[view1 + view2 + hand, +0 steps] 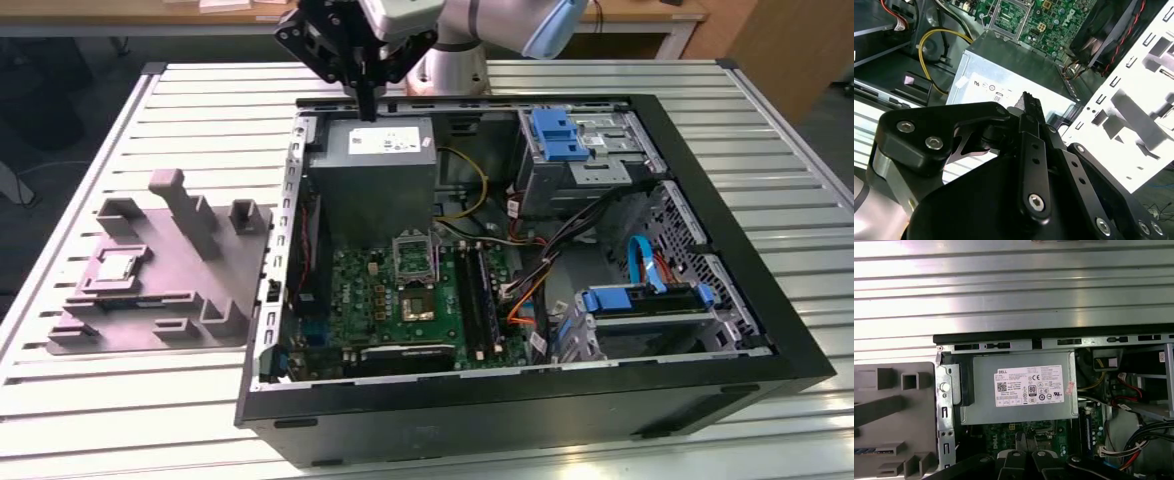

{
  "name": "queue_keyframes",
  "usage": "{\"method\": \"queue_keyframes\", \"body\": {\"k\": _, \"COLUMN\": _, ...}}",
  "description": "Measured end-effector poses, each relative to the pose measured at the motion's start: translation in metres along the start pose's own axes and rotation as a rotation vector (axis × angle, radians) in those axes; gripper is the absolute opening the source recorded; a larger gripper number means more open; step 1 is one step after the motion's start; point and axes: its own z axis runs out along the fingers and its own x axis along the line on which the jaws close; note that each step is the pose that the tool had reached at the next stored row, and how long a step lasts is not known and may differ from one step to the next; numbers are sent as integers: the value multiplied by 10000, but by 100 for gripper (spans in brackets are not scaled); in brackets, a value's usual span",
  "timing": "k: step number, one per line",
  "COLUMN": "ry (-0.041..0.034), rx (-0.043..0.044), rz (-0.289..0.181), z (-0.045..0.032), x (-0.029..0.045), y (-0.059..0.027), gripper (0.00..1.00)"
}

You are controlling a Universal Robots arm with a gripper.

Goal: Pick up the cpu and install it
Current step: 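Reach for the cpu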

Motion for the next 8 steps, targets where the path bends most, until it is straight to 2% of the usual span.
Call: {"method": "queue_keyframes", "body": {"k": 8, "ry": 0, "rx": -1, "rz": 0, "z": 0, "x": 26, "y": -2, "gripper": 11}}
